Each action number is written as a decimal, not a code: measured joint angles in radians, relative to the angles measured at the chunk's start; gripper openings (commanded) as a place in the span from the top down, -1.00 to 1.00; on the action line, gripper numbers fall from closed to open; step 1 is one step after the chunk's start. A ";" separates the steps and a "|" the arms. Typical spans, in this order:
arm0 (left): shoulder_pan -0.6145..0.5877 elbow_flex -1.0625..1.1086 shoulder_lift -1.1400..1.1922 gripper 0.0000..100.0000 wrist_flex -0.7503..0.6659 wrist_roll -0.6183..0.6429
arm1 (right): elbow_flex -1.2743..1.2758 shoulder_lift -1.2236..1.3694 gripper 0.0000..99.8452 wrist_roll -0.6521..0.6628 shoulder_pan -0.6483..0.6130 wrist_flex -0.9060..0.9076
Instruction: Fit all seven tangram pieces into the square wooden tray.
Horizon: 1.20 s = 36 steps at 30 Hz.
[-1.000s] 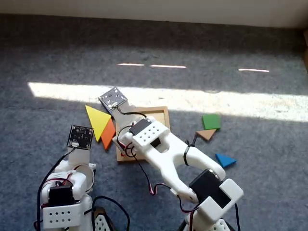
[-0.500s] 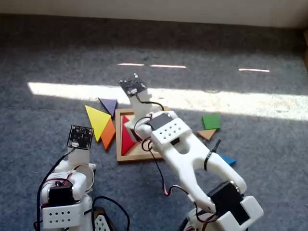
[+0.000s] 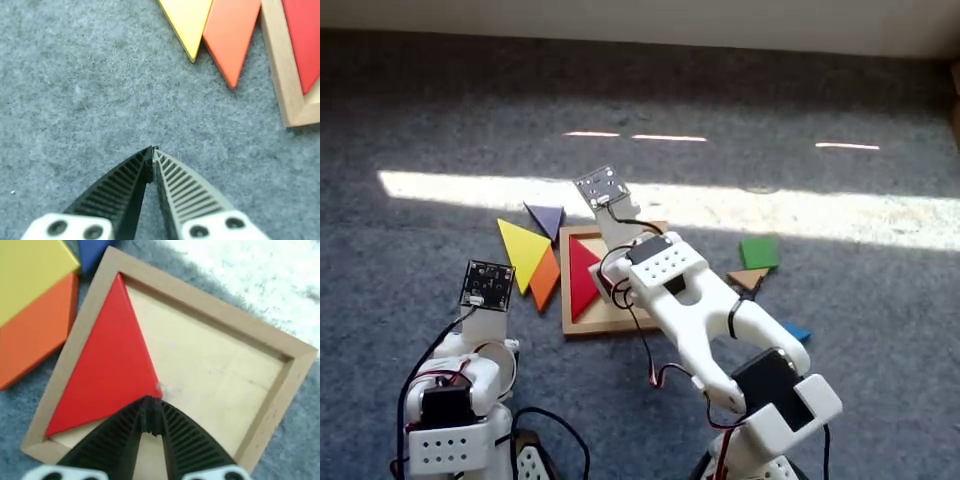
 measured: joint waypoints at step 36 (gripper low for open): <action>0.000 0.000 0.000 0.99 0.000 0.000 | 0.591 -1.435 0.99 0.000 0.287 0.410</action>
